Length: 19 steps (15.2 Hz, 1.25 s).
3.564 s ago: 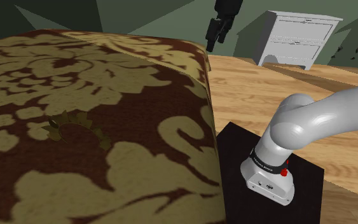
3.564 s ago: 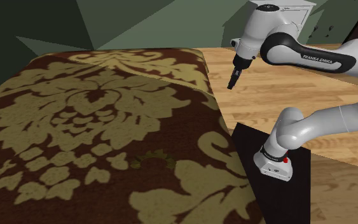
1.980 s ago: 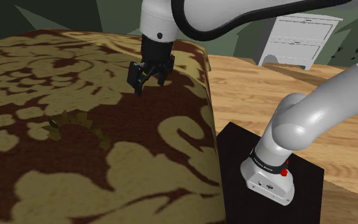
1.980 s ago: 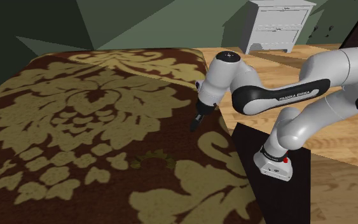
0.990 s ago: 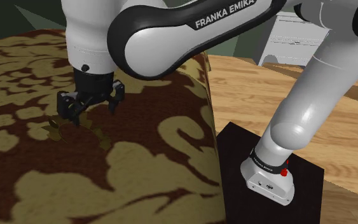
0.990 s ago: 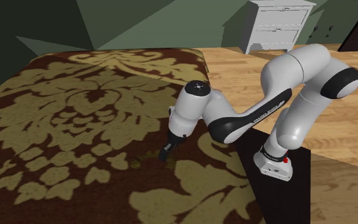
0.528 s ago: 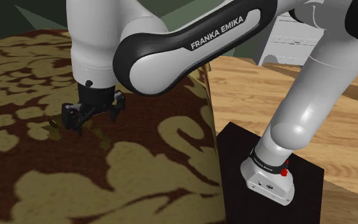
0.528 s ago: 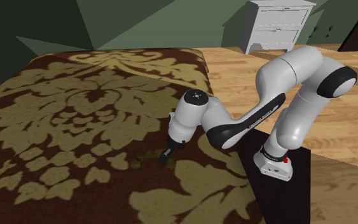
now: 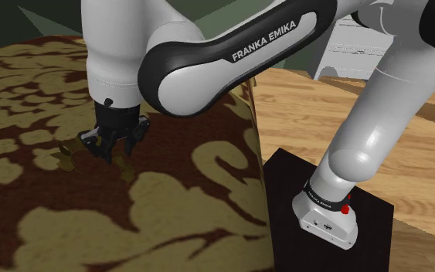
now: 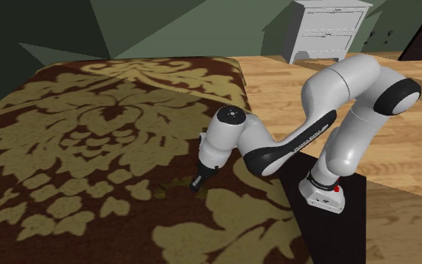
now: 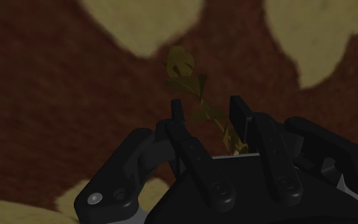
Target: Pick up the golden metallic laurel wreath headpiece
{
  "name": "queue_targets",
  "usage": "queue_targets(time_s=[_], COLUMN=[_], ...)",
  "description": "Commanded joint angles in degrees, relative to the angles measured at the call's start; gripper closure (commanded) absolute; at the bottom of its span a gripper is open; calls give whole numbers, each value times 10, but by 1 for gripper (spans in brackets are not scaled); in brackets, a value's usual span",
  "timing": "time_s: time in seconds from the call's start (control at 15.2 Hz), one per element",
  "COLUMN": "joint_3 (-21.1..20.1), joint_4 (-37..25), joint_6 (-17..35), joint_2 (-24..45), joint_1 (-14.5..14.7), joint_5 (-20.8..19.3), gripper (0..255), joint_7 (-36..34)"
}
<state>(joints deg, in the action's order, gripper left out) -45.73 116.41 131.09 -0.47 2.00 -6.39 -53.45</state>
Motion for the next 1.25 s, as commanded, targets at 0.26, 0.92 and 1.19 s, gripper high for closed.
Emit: queue_targets(time_s=[0.26, 0.92, 1.19], joint_3=[1, 5, 6], joint_4=[-16, -78, -93], joint_6=[-22, -96, -112], joint_2=[-7, -26, -28], joint_1=[-1, -2, -2], joint_5=[10, 31, 33], gripper=[255, 255, 255], joint_7=[8, 27, 30])
